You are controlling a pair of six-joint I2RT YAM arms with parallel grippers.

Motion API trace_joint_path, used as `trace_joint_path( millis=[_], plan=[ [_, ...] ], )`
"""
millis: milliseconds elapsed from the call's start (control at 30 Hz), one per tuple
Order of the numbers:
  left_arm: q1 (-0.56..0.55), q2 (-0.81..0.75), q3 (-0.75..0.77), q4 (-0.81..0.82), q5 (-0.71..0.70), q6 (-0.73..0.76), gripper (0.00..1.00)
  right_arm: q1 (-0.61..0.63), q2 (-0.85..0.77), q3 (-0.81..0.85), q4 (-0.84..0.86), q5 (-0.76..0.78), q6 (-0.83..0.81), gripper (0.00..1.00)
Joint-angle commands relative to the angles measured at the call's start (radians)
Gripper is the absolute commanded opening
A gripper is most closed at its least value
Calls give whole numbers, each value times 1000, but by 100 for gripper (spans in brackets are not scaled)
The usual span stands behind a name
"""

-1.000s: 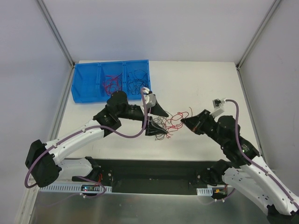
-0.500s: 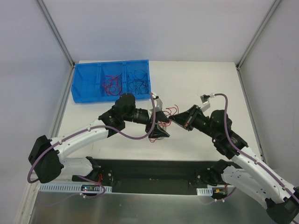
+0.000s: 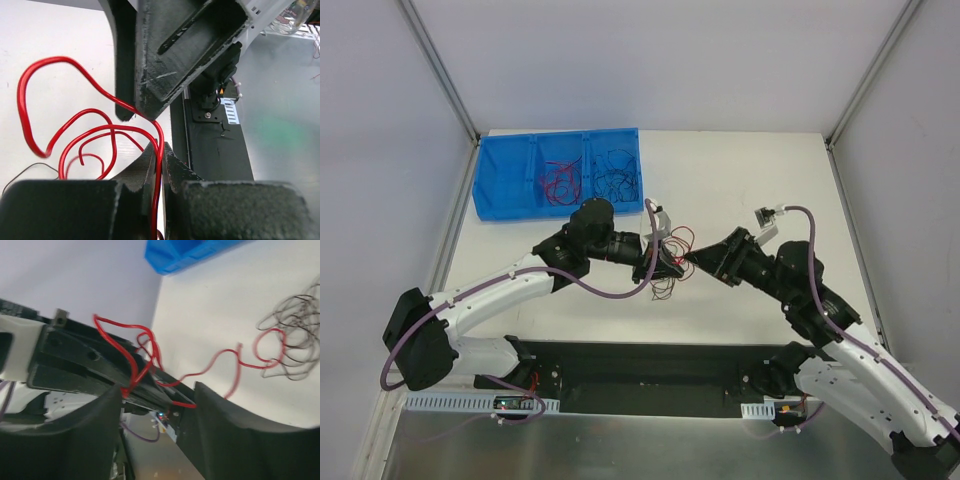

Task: Untangle the cables

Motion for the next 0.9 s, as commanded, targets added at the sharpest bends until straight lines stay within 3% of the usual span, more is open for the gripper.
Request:
trace_joint_path(
  millis=[0,100,267,600,733,867],
  plan=[
    [-7,-33,28,8,-31,42,0,5,-42,140,-357,150,-264,70],
    [-9,-27,34,-2,-64,37,0,3,-79,214,-571,317,-398,84],
    [-4,-16,40,-33,-151,43,0,3,-168,196,-703,439,-482,97],
    [72,-27,60,-101,-257,100,0,5,-227,30,-693,520,-518,98],
    [195,-35,78,-93,-291,36,0,3,-219,24,-683,531,-577,98],
    [324,4,133,-102,-412,-74,0,2,-216,0,-651,538,-622,98]
  ],
)
